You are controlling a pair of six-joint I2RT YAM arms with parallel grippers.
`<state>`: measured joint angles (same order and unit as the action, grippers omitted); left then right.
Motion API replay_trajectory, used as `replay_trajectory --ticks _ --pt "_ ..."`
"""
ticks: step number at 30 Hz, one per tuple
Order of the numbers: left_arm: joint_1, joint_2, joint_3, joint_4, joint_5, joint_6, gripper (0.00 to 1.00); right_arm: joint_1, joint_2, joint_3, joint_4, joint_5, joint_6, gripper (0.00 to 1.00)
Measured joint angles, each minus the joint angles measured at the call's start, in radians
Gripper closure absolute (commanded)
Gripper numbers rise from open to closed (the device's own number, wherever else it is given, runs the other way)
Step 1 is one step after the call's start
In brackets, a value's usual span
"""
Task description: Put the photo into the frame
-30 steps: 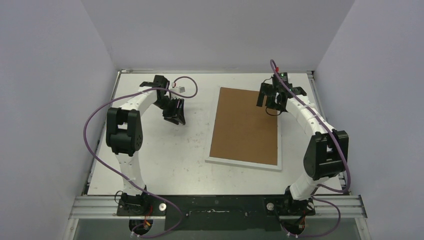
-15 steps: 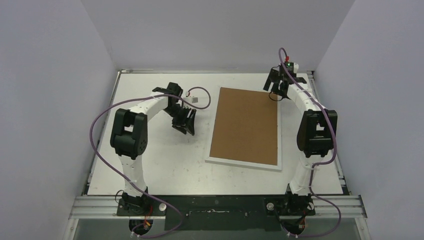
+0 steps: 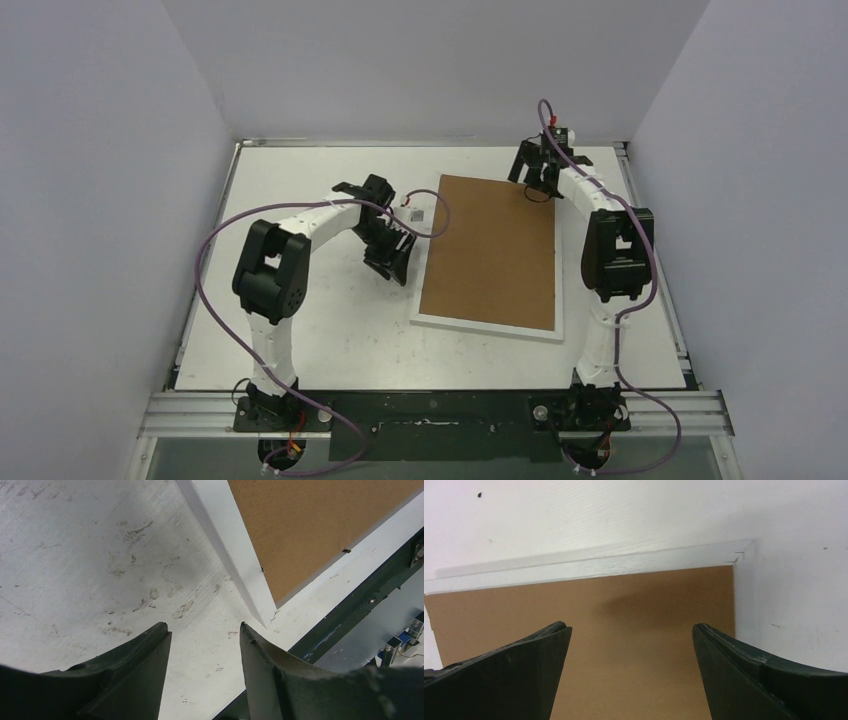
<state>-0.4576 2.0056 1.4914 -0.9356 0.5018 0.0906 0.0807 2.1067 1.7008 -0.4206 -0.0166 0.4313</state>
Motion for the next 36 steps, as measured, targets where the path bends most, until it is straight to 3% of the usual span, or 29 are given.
replay_trajectory --ticks 36 --pt "-0.051 -0.091 -0.192 0.029 -0.030 0.051 0.45 0.019 0.160 0.123 0.108 -0.098 -0.001 0.02"
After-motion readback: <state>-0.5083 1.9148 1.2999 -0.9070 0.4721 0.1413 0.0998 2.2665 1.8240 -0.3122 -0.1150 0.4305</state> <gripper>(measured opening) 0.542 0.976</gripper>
